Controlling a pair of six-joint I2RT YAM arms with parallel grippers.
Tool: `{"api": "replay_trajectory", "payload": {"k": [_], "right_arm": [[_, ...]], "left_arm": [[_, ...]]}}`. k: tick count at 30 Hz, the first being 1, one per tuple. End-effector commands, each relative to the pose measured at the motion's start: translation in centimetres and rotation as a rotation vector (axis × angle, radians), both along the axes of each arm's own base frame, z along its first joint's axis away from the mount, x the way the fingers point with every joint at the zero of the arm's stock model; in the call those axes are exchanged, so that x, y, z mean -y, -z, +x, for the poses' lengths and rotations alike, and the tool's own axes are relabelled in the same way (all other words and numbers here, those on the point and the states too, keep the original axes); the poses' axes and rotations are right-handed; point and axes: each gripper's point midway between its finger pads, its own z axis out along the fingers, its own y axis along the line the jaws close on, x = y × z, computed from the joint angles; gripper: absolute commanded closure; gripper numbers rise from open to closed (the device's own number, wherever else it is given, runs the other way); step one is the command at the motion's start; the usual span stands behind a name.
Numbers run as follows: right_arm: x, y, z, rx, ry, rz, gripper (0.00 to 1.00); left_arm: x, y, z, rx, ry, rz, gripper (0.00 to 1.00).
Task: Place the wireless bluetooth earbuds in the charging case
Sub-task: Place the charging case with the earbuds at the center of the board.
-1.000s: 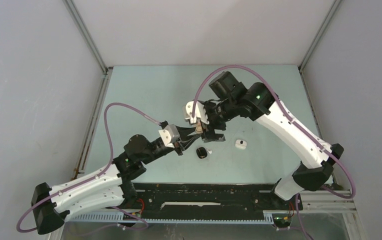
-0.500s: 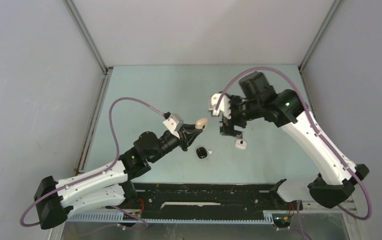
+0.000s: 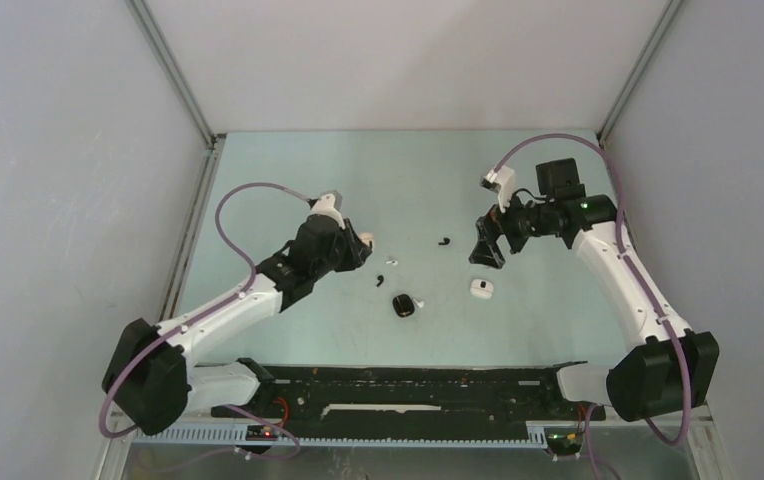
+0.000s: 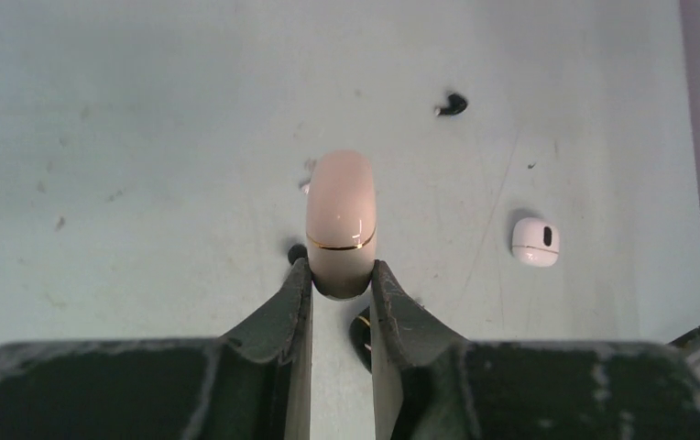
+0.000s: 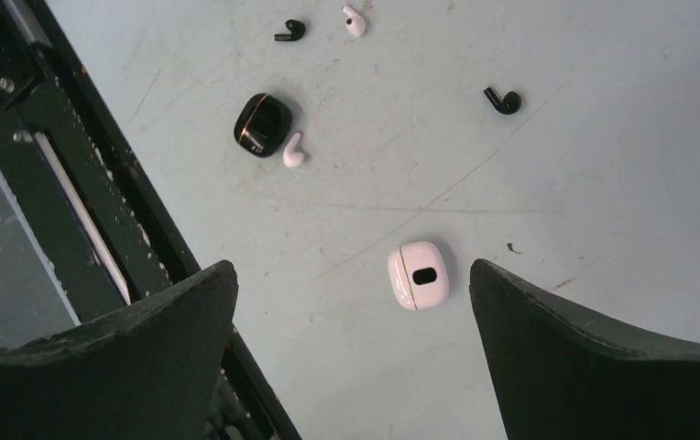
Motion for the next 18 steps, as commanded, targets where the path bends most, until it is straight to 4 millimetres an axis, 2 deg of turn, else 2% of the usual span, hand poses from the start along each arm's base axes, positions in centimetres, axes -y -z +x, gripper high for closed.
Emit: {"api": "replay_trajectory", "payload": {"k": [1, 8, 12, 18], "right_arm": [[-0.7, -0.7, 2.5, 0.049, 0.118, 0.084, 0.0], [0.1, 1.0, 4.1, 0.097, 0.214, 0.07, 0.0], [0.9, 3.2, 4.4, 0.061, 0.219, -0.003, 0.01], [1.7, 6.8, 3.1, 0.029, 0.066, -0.12, 0.12]], "left_arm": [[0.3, 2.8, -0.7, -0.195, -0.015, -0.088, 0.9], [-1.0, 7.1, -1.2, -0.343, -0.026, -0.142, 0.85], [-1.3, 9.3, -1.6, -0.426, -0.017, -0.117, 0.8], [-2.1, 11.3, -1.8, -0.52, -0.03, -0.023, 0.67]]}}
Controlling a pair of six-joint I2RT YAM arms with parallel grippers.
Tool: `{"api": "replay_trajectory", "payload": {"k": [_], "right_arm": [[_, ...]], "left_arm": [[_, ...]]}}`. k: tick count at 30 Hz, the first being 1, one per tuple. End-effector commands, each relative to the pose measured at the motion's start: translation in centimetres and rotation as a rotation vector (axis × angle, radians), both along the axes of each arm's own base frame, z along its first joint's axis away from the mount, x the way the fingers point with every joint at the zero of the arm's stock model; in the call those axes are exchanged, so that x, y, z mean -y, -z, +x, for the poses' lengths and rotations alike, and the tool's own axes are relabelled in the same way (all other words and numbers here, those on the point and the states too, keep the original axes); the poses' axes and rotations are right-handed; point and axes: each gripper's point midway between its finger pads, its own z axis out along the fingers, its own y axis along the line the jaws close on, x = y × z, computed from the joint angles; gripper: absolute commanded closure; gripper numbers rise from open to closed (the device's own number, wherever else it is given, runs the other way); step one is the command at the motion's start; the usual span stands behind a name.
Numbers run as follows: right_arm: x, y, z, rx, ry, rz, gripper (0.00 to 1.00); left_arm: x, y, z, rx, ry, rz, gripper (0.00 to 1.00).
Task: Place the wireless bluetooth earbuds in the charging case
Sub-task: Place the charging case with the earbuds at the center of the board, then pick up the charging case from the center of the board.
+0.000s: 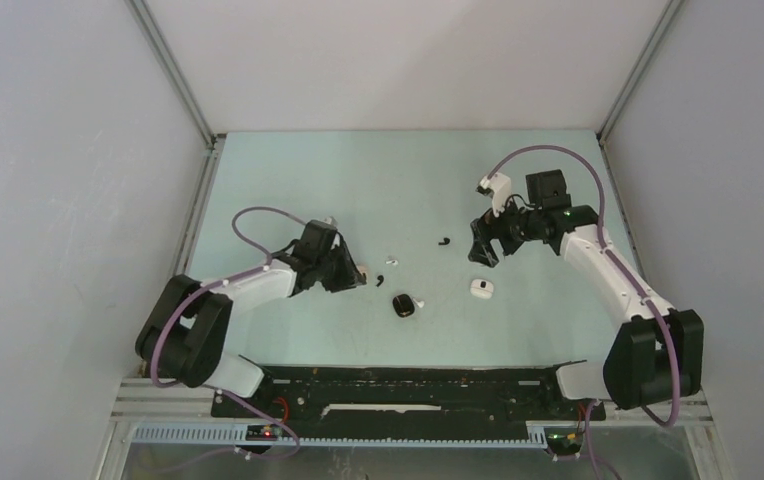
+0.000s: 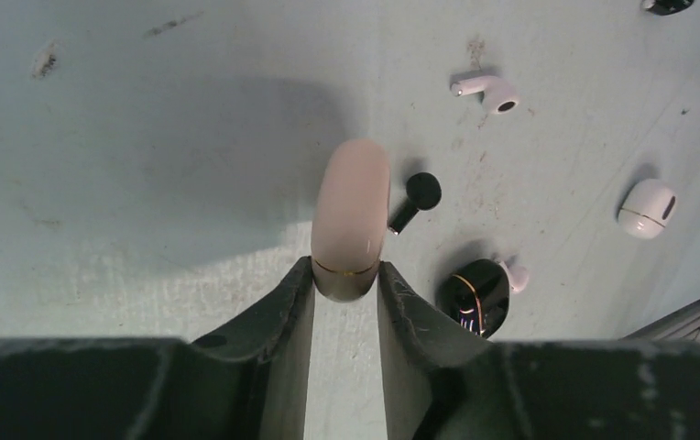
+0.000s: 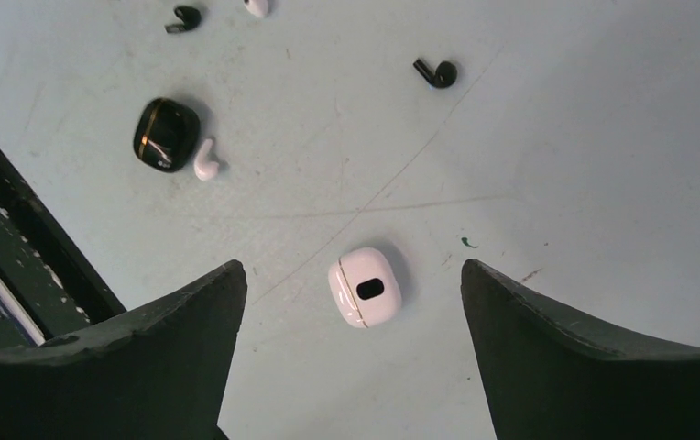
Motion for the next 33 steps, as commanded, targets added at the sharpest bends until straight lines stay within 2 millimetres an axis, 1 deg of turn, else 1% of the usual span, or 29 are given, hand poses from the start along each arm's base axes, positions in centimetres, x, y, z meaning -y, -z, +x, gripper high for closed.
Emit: {"api": "replay_trajectory", "payload": {"k": [1, 4, 7, 10, 12, 13, 15, 17, 20, 23, 27, 29, 33], "right_arm": [[1.2, 2.2, -0.5, 0.014, -0.124, -0.114, 0.14], [2.0, 3.4, -0.8, -0.003, -0.15, -0.174, 0.18], [1.5, 3.2, -1.4, -0.023, -0.161, -0.145, 0.19], [1.0, 3.1, -1.6, -0.021, -0.163, -0.151, 0.2], [0.6, 3.1, -1.9, -0.015, -0.178, -0.167, 0.21], [0.2, 3.0, -2.2, -0.014, -0.197, -0.166, 0.22], [-1.4, 3.2, -3.2, -0.014, -0.256, -0.175, 0.27], [-3.0, 3.7, -4.2, 0.012, -0.337, -0.226, 0.32], [-5.0, 4.6, -4.6, 0.1, -0.443, -0.302, 0.32], [-7.0, 4.9, -4.2, 0.181, -0.531, -0.311, 0.32], [-9.3, 5.7, -2.0, 0.316, -0.62, -0.345, 0.31], [-10.4, 6.6, -1.6, 0.36, -0.671, -0.366, 0.31], [-12.6, 8.6, -2.1, 0.387, -0.772, -0.383, 0.29]], "left_arm": [[0.0, -0.5, 0.4, -0.04, 0.023, 0.037, 0.64], [-1.4, -0.2, 0.0, -0.069, 0.026, 0.126, 0.59], [-2.5, -0.7, 0.0, -0.045, 0.02, 0.184, 0.52], [-3.5, -2.0, 0.1, -0.004, 0.006, 0.224, 0.5], [-3.5, -3.6, 0.1, 0.033, 0.015, 0.215, 0.49], [-3.7, -4.8, 0.2, 0.082, 0.008, 0.217, 0.49], [-3.5, -6.6, 0.1, 0.155, 0.011, 0.206, 0.48], [-3.0, -8.3, 0.0, 0.239, 0.025, 0.185, 0.47], [-2.7, -10.1, -0.4, 0.348, 0.026, 0.164, 0.47], [-3.0, -11.1, -1.0, 0.413, -0.021, 0.115, 0.47], [-4.0, -12.6, -1.8, 0.499, -0.1, 0.036, 0.47], [-4.7, -13.6, -2.2, 0.544, -0.134, 0.011, 0.47], [-6.0, -15.6, -2.8, 0.616, -0.167, -0.002, 0.47]]}}
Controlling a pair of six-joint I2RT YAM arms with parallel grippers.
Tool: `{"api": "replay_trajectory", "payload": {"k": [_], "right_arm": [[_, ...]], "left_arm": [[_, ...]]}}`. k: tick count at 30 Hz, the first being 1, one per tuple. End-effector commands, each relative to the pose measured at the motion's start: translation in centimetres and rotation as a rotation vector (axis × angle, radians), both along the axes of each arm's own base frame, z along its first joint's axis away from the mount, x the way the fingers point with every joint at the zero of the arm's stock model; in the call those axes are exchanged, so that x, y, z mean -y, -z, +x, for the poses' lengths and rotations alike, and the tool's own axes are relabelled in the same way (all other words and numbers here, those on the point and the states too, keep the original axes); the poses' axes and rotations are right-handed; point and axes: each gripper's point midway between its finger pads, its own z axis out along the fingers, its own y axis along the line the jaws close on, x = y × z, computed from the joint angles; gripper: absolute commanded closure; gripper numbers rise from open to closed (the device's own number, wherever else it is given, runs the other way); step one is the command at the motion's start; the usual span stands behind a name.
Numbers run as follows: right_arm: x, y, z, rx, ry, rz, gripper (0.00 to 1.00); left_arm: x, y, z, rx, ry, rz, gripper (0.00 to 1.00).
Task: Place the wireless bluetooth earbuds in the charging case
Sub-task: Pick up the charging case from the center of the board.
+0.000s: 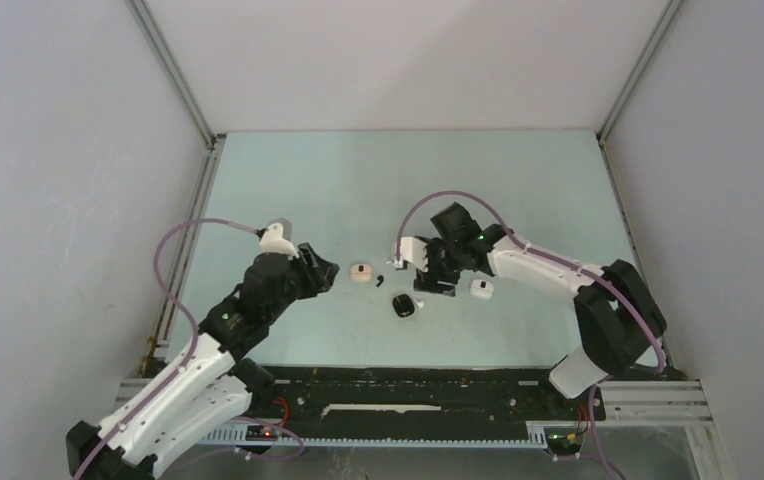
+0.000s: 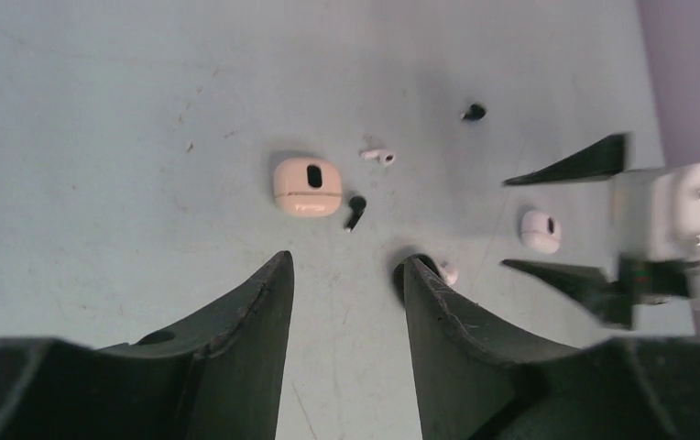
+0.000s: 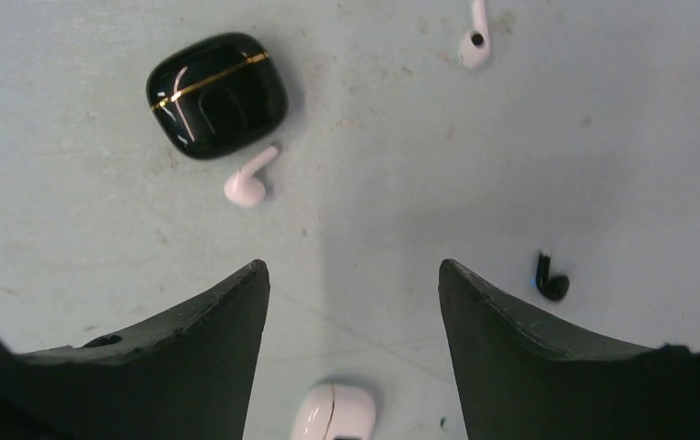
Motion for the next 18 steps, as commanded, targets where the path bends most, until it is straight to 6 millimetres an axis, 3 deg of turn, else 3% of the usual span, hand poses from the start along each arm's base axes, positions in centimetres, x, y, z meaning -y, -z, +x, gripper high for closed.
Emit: {"api": "replay_trajectory", "payload": {"k": [1, 6, 14, 18], "right_arm": [[-3.4, 0.8, 1.0, 0.127, -0.144, 0.003, 0.29], [-4.9, 2.4, -0.3, 0.11, -0.198, -0.015, 0.29], [-5.4, 5.2, -1.4, 0.105, -0.256, -0.098, 0.28], [-5.9, 5.3, -2.2, 0.09, -0.279, -0.091, 0.28]], "left_arm": [[-1.3, -3.9, 0.5, 0.131, -0.075, -0.052, 0.47], [-1.8, -4.1, 0.2, 0.137, -0.078, -0.029, 0.47], [-1.1, -3.7, 0.5, 0.127, -0.056, -0.037, 0.48], [-1.1, -3.8, 0.5, 0.129, -0.055, -0.036, 0.48]]}}
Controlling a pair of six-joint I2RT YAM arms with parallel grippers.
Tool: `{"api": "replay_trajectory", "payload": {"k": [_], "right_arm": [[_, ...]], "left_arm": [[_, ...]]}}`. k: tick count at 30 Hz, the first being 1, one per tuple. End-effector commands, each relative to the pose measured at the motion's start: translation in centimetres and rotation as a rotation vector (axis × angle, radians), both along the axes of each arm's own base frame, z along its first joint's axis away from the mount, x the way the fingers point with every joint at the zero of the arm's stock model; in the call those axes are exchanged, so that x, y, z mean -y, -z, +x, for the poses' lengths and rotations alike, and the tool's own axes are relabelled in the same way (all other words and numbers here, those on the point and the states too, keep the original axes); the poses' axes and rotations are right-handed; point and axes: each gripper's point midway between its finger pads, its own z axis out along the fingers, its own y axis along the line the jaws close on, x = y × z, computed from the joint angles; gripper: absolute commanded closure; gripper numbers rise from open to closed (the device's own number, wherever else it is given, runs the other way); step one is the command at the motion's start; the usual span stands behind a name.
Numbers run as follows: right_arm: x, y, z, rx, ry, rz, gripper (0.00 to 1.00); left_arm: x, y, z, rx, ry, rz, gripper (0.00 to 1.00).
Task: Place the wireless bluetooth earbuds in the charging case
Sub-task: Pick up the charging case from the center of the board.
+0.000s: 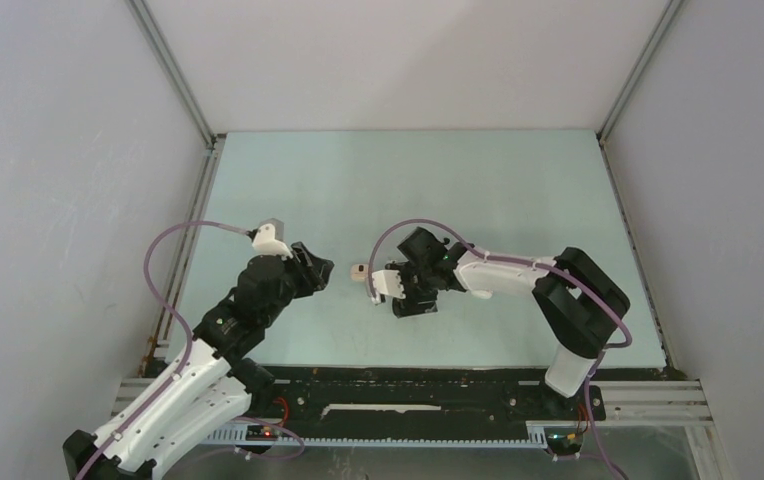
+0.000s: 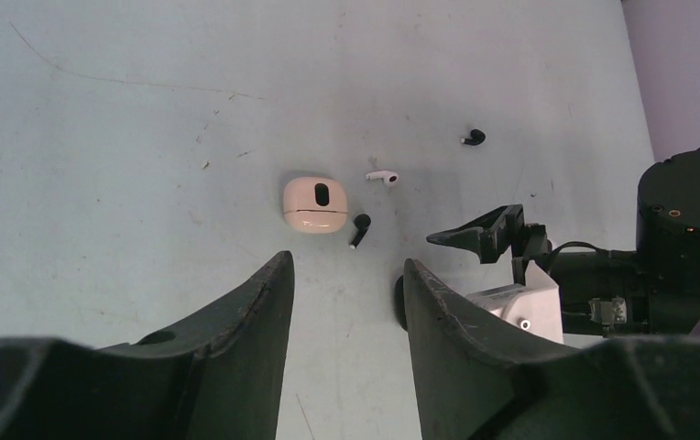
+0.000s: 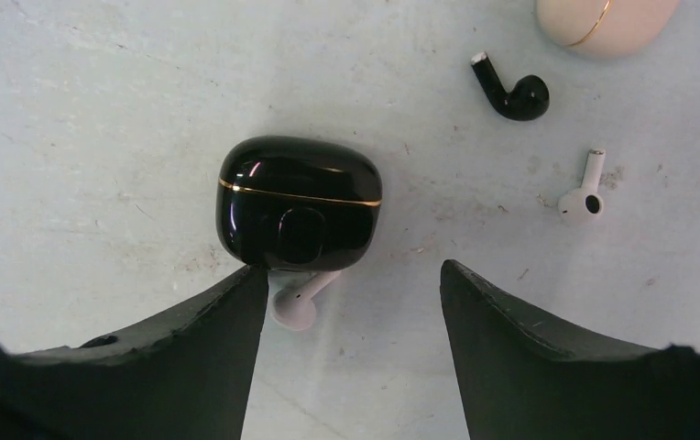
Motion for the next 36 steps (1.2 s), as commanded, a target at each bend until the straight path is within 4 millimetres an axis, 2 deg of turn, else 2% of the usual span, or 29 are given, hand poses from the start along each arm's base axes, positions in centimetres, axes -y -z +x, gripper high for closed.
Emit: {"api": "replay_trajectory", "payload": {"k": [1, 9, 13, 20, 26, 27, 29, 32, 36], "right_arm": [[-1.2, -0.4, -0.2, 0.024, -0.035, 0.025, 0.28], [-2.7, 0.1, -1.9, -0.046, -0.083, 0.029, 0.28], [-3.4, 0.0, -1.6, -0.095, -0.07, 0.026, 0.3], [-2.2, 0.5, -2.8, -0.263, -0.06, -0.018, 0.36], [-1.4, 0.6, -2.6, -0.303, -0.016, -0.025, 0.38], [-1.5, 0.6, -2.4, -0.299, -0.002, -0.023, 0.4], [-1.6, 0.5, -1.6, -0.27, 0.037, -0.022, 0.5], [-1.8, -1.1, -0.2, -0.237, 0.099, 0.029, 0.64], [-2.0, -6.0, 0.7, -0.227, 0.163, 0.163, 0.71]], "left_arm": [[0.3, -1.7, 0.5, 0.051, 0.001, -0.018, 0.48], [0.7, -1.1, 0.6, 0.039, 0.017, -0.018, 0.48], [0.8, -1.0, 0.5, 0.035, 0.022, -0.018, 0.48], [0.8, -0.7, 0.4, 0.033, 0.027, -0.012, 0.48], [1.0, -0.6, 0.6, 0.033, 0.031, -0.021, 0.48], [1.2, -0.5, 0.6, 0.031, 0.035, -0.024, 0.48], [1.5, -0.3, 0.7, 0.029, 0.04, -0.039, 0.48], [2.0, 0.1, 0.8, 0.024, 0.049, -0.061, 0.48], [3.2, 0.8, 1.1, 0.028, 0.089, -0.096, 0.48]]}}
